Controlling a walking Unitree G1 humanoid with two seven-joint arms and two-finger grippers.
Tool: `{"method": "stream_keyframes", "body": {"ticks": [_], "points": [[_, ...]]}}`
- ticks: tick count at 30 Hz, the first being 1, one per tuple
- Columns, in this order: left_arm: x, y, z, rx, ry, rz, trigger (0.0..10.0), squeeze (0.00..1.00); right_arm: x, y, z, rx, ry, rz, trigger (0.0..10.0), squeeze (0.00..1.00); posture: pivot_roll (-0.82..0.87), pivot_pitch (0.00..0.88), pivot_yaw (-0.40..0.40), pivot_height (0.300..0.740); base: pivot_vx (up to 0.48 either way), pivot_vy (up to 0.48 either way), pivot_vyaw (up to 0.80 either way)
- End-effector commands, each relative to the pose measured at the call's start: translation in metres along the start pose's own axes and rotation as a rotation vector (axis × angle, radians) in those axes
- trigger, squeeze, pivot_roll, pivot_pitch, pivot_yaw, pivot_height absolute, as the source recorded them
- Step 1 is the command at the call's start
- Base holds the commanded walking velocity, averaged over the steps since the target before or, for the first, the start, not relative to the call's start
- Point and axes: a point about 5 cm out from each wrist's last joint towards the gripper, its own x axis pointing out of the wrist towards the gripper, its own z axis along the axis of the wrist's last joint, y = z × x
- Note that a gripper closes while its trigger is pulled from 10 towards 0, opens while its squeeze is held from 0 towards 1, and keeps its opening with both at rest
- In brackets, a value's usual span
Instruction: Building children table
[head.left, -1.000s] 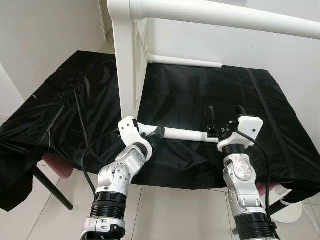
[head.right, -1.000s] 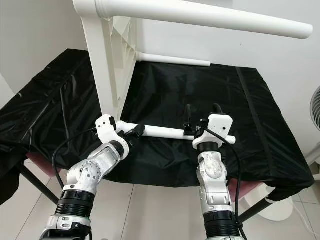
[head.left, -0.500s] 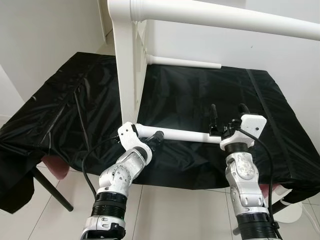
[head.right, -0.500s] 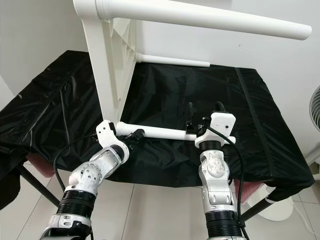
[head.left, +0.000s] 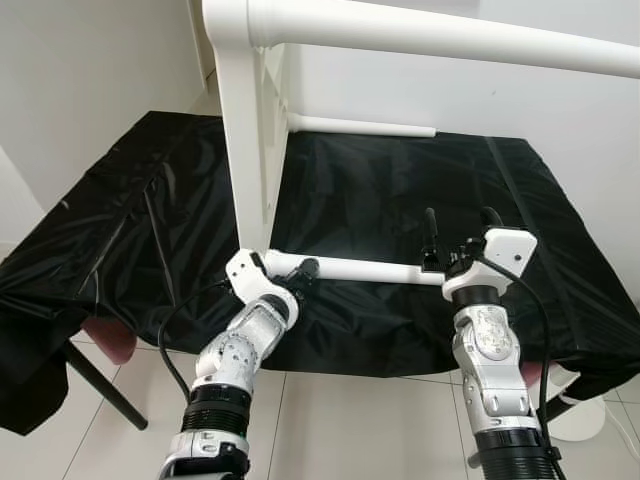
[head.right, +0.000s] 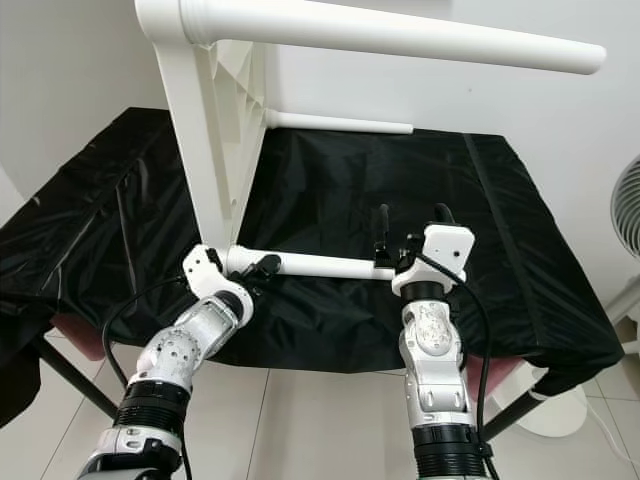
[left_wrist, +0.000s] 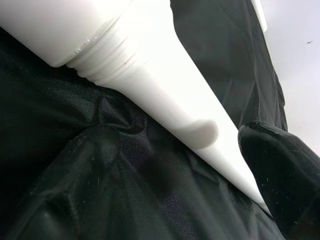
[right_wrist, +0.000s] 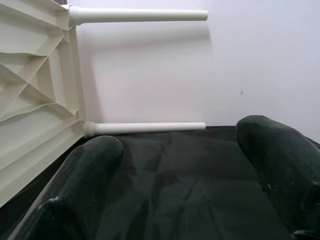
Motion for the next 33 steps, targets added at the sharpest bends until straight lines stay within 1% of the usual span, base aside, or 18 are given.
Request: {"method": "stream_keyframes", "body": {"ticks": [1,2,3,4,5,9,11,12,13,14,16,17,19,22,24,27,30,33], "points": [[0.016,-0.107,-0.017,-0.019,0.082,-0.159,10.0,0.00,-0.001,-0.002,0.000,-0.007,0.006,-0.010,10.0,0.00,-0.02,0.084,0.031,0.740,0.000,0.000,0.00],[0.016,-0.111,-0.017,-0.020,0.082,-0.171,10.0,0.00,-0.002,-0.002,0.000,-0.007,0.007,-0.011,10.0,0.00,-0.02,0.084,0.031,0.740,0.000,0.000,0.00],[0.016,-0.111,-0.017,-0.020,0.082,-0.171,10.0,0.00,-0.002,-0.002,0.000,-0.007,0.007,-0.011,10.0,0.00,-0.02,0.084,0.031,0.740,0.000,0.000,0.00],[0.016,-0.117,-0.018,-0.027,0.089,-0.194,10.0,0.00,-0.002,-0.001,0.000,-0.005,0.010,-0.011,10.0,0.00,-0.02,0.086,0.033,0.740,0.000,0.000,0.00],[0.016,-0.117,-0.018,-0.027,0.089,-0.194,10.0,0.00,-0.002,-0.001,0.000,-0.005,0.010,-0.011,10.0,0.00,-0.02,0.086,0.033,0.740,0.000,0.000,0.00],[0.013,-0.125,-0.018,-0.030,0.095,-0.254,10.0,0.00,-0.003,-0.001,0.000,-0.005,0.013,-0.011,10.0,0.00,-0.02,0.086,0.033,0.740,0.000,0.000,0.00],[0.007,-0.133,-0.019,0.016,0.102,-0.323,10.0,0.00,-0.005,-0.001,-0.001,-0.006,0.018,-0.010,10.0,0.00,-0.02,0.084,0.033,0.740,0.000,0.000,0.00],[0.007,-0.133,-0.019,0.016,0.102,-0.323,10.0,0.00,-0.005,-0.001,-0.001,-0.006,0.018,-0.010,10.0,0.00,-0.02,0.084,0.033,0.740,0.000,0.000,0.00],[0.005,-0.135,-0.020,0.035,0.104,-0.350,10.0,0.00,-0.006,0.000,-0.001,-0.006,0.019,-0.009,10.0,0.00,-0.02,0.084,0.033,0.740,0.000,0.000,0.00],[0.005,-0.135,-0.020,0.035,0.104,-0.350,10.0,0.00,-0.006,0.000,-0.001,-0.006,0.019,-0.009,10.0,0.00,-0.02,0.084,0.033,0.740,0.000,0.000,0.00],[-0.001,-0.137,-0.019,0.099,0.099,-0.379,10.0,0.00,-0.006,0.000,-0.001,-0.006,0.022,-0.008,10.0,0.00,-0.01,0.085,0.031,0.740,0.000,0.000,0.00],[-0.001,-0.137,-0.019,0.099,0.099,-0.379,10.0,0.00,-0.006,0.000,-0.001,-0.006,0.022,-0.008,10.0,0.00,-0.01,0.085,0.031,0.740,0.000,0.000,0.00],[-0.005,-0.136,-0.017,0.158,0.096,-0.393,10.0,0.00,-0.006,0.001,-0.002,-0.006,0.023,-0.005,10.0,0.00,0.00,0.084,0.030,0.740,0.000,0.000,0.00],[-0.007,-0.137,-0.016,0.173,0.096,-0.411,10.0,0.00,-0.006,0.001,-0.002,-0.004,0.023,-0.003,10.0,0.00,0.00,0.084,0.030,0.740,0.000,0.000,0.00],[-0.014,-0.142,-0.012,0.210,0.085,-0.468,10.0,0.00,-0.007,0.003,-0.002,0.000,0.027,0.001,10.0,0.00,0.01,0.084,0.028,0.740,0.000,0.000,0.00],[-0.018,-0.146,-0.010,0.229,0.079,-0.493,10.0,0.00,-0.007,0.004,-0.003,0.001,0.030,0.004,10.0,0.00,0.01,0.084,0.028,0.740,0.000,0.000,0.00],[-0.018,-0.149,-0.007,0.213,0.067,-0.497,10.0,0.00,-0.007,0.005,-0.003,0.004,0.031,0.007,10.0,0.00,0.01,0.088,0.025,0.740,0.000,0.000,0.00],[-0.016,-0.149,-0.006,0.200,0.066,-0.483,10.0,0.00,-0.006,0.005,-0.003,0.005,0.031,0.007,10.0,0.00,0.01,0.088,0.025,0.740,0.000,0.000,0.00]]}}
